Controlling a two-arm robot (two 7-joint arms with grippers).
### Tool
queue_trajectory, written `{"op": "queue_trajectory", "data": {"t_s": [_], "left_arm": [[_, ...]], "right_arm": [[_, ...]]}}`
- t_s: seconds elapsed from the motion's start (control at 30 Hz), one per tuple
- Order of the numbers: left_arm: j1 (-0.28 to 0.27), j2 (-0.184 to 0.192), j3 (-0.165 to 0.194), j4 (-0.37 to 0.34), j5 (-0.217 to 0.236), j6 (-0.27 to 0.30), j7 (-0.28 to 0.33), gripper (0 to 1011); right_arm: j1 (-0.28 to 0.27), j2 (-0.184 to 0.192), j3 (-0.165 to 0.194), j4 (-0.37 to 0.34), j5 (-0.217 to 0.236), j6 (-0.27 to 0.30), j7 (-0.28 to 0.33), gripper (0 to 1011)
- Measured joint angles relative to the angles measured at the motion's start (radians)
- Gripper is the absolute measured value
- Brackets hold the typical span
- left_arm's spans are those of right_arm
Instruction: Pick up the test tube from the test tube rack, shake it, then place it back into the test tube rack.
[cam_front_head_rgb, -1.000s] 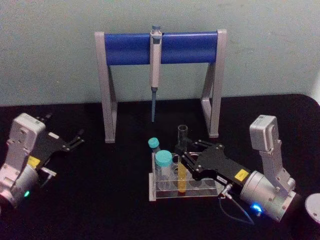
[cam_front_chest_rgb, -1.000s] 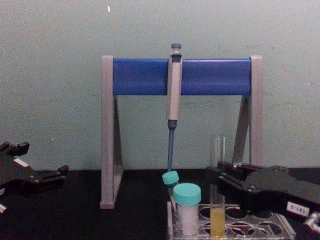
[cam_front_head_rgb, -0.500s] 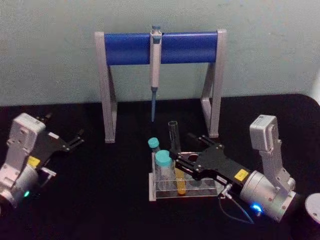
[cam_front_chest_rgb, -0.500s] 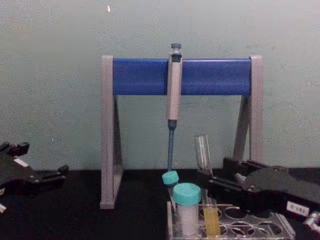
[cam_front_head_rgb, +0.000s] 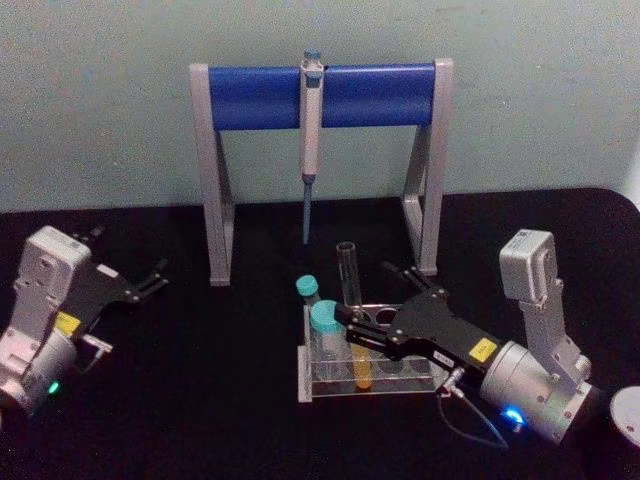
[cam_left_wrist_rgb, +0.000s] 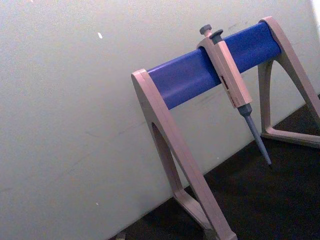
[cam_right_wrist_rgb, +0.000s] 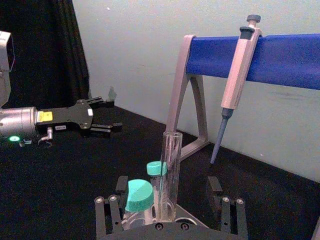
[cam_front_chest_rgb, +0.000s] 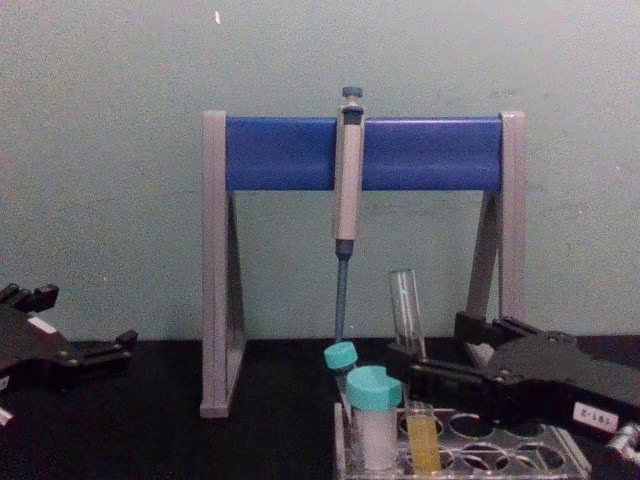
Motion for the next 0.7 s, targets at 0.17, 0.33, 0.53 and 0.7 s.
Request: {"op": "queue_trajectory", "data": {"t_s": [0.17, 0.33, 0.53, 0.7], "left_arm": [[0.0, 0.0, 0.0, 0.0, 0.0, 0.0, 0.0, 1001], [0.0, 0.0, 0.0, 0.0, 0.0, 0.0, 0.0, 1001], [0.0, 0.0, 0.0, 0.0, 0.0, 0.0, 0.0, 1001], [0.0, 0.0, 0.0, 0.0, 0.0, 0.0, 0.0, 1001]], "right_arm": [[0.0, 0.0, 0.0, 0.0, 0.0, 0.0, 0.0, 1000], [0.0, 0.001, 0.0, -0.005, 0.0, -0.002, 0.002, 1000], [-0.007, 0.008, 0.017, -0.047, 0.0, -0.025, 0.002, 1000], [-0.02, 0.012, 0.042, -0.087, 0.001, -0.05, -0.014, 1000]]}}
